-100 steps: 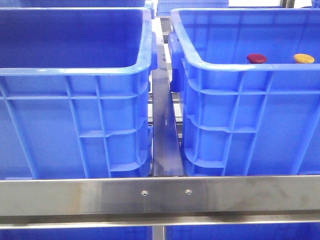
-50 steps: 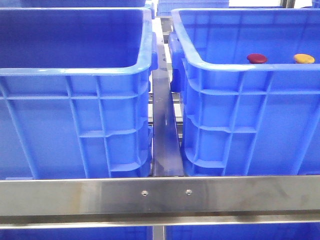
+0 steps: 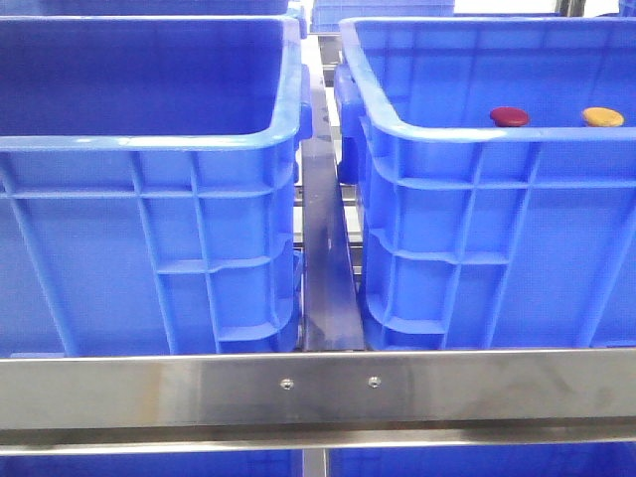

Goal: Pick red and yellow buttons and place in box

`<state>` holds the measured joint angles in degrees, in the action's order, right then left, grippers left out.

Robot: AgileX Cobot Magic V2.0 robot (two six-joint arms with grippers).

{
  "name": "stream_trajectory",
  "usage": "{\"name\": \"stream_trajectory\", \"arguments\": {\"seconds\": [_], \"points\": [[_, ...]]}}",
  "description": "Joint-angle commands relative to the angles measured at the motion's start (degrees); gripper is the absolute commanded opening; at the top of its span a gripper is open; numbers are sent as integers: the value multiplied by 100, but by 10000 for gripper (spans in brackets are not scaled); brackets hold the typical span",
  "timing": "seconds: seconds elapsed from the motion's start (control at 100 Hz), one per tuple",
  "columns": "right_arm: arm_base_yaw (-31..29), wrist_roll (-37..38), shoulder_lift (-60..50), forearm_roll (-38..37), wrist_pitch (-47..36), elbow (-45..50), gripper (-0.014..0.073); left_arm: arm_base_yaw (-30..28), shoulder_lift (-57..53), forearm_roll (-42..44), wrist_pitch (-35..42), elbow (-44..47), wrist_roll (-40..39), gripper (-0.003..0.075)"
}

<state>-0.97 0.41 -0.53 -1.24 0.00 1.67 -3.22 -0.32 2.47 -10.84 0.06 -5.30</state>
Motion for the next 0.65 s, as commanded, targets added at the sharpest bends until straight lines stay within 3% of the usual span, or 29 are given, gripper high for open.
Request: {"name": "stream_trajectory", "arguments": {"seconds": [0.0,0.64], "points": [[-34,46,-149,-102,-438,-83,-68,-1,-172,-49,445,299,-54,-20],[-299,46,-149,-101,-439,-83,-68,-1,-172,-49,445,299,-54,-20]]}}
